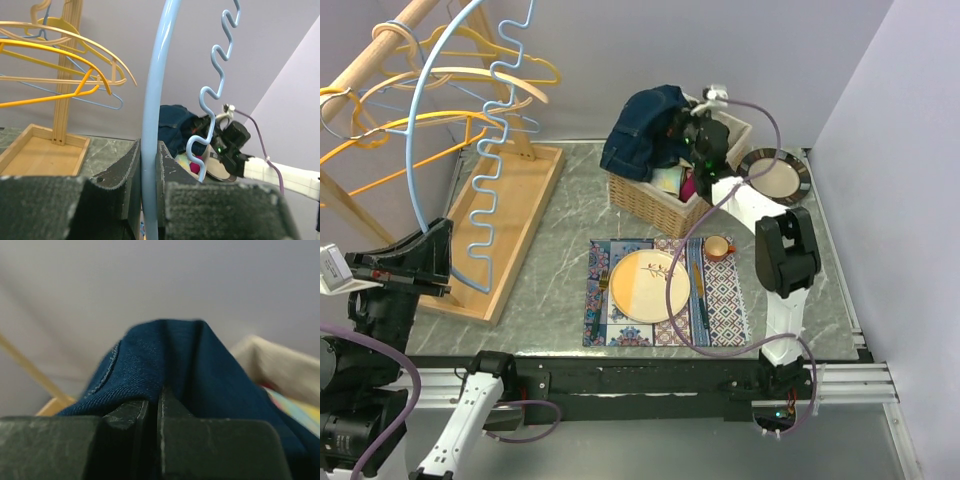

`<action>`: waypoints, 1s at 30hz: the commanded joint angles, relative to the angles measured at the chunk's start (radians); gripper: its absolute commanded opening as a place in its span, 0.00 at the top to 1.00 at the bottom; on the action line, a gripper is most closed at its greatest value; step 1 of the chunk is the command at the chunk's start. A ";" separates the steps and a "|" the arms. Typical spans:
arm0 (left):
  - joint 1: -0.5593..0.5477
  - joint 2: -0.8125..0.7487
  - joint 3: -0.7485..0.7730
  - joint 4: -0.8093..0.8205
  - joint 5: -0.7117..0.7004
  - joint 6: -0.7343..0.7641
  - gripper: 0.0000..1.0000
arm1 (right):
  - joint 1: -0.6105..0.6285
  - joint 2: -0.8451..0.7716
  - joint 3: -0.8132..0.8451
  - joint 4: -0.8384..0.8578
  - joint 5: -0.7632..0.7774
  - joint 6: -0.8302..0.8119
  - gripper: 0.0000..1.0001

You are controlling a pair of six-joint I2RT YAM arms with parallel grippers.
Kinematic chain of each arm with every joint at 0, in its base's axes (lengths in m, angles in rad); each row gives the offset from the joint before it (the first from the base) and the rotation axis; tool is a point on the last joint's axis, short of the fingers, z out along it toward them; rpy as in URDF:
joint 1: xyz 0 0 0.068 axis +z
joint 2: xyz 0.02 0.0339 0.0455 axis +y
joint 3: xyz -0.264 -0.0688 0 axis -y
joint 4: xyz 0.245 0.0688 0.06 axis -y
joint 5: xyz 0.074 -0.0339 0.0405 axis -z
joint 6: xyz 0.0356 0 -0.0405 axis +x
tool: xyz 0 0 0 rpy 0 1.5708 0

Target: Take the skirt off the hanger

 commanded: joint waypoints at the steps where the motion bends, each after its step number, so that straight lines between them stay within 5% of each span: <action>1: 0.006 -0.012 0.005 0.088 -0.015 -0.001 0.99 | -0.046 -0.163 -0.149 0.006 0.325 0.079 1.00; 10: 0.006 -0.009 -0.031 0.117 -0.032 -0.006 0.99 | -0.082 -0.201 -0.225 -0.212 0.471 0.052 1.00; 14: 0.006 0.013 -0.048 0.126 -0.023 -0.006 0.99 | -0.088 -0.252 -0.184 -0.287 0.360 -0.041 0.71; 19: 0.006 0.027 -0.039 0.137 0.003 -0.007 0.99 | -0.089 -0.370 -0.168 -0.616 0.206 -0.075 0.33; 30: 0.006 0.030 -0.039 0.155 0.040 -0.001 0.99 | -0.091 -0.536 -0.090 -0.863 -0.051 -0.032 0.32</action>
